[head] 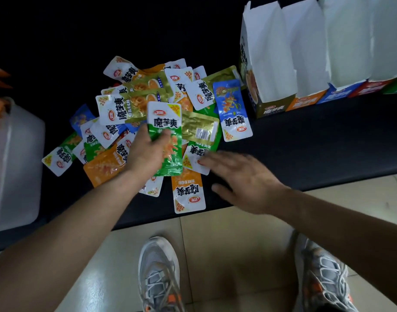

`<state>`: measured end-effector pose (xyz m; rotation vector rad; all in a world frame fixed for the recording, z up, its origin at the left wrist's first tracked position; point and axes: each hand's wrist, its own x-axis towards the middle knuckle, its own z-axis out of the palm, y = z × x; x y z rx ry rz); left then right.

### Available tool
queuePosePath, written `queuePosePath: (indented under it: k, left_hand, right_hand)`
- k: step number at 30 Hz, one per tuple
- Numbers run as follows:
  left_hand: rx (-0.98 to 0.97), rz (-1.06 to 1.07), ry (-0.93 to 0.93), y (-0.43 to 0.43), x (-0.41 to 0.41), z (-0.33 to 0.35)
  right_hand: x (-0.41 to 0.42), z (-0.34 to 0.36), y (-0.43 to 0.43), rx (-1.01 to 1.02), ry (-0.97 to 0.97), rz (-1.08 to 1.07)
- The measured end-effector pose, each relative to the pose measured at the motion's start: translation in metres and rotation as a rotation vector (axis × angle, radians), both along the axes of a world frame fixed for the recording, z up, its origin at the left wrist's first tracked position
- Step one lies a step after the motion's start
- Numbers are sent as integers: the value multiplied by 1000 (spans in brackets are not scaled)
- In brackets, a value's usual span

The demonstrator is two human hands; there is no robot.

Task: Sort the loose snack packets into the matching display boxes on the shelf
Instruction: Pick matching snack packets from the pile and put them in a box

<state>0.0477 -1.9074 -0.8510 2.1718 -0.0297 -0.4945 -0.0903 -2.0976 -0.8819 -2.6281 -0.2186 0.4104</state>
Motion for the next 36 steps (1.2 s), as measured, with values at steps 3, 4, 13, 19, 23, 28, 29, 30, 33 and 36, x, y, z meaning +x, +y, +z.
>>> queuePosePath:
  k: [3,4,13,19,23,28,29,30,33,36]
  left_hand:
    - [34,22,1,4,2,-6]
    - [37,14,9,4,1,-8]
    - [53,-45,35,-5,-13,-10]
    - [90,-189,115,-13,-26,-12]
    - [76,-277,118,-19,-31,-11]
    - [100,-282,112,-28,-26,-10]
    - [100,-276,109,-30,-25,-9]
    - [99,-270,103,-30,-24,-9]
    - [102,-251,117,-28,-22,-10]
    - [100,-243,109,-27,-23,-8]
  right_hand:
    - [-16,-17,6,-204,19,121]
    - [-21,-17,7,-238,-34,90]
    - [-12,-10,-8,-346,-77,-426]
    - [4,0,2,-170,114,-563]
    - [7,4,0,-71,113,-604]
    - [8,5,5,-106,146,-665]
    - [9,5,6,-136,143,-658]
    - [10,4,6,-158,139,-642]
    - [16,6,1,-145,165,-647]
    - [21,9,-9,-87,217,-666]
